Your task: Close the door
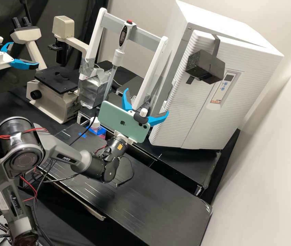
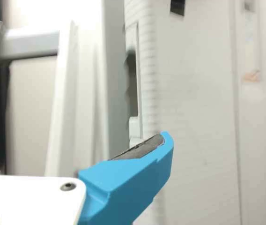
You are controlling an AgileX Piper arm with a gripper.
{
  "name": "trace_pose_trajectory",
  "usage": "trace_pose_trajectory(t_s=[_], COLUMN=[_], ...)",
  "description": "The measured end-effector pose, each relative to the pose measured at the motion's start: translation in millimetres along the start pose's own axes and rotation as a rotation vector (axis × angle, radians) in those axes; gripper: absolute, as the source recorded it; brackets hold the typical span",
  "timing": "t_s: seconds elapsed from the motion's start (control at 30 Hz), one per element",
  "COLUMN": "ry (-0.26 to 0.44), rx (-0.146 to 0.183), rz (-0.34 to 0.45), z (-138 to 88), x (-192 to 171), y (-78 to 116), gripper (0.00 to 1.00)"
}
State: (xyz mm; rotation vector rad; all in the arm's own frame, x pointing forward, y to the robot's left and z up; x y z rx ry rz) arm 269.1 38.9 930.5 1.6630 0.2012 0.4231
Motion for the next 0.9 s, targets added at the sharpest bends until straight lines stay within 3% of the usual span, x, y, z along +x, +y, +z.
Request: trace_pose_trajectory(t_s=[0.43, 0.6, 0.77, 0.9], ry=[-0.005, -0.051, -0.152, -0.198], rx=[0.008, 0.017, 0.086, 0.118], rz=[-0.021, 0.011, 0.174, 0.208], z=[3.5, 8.7, 9.4, 9.7], x=[3.1, -9.4, -42.7, -60.3], y=[-4.4, -1.9, 0.5, -5.4], gripper=[1.00, 1.00, 1.00, 1.00])
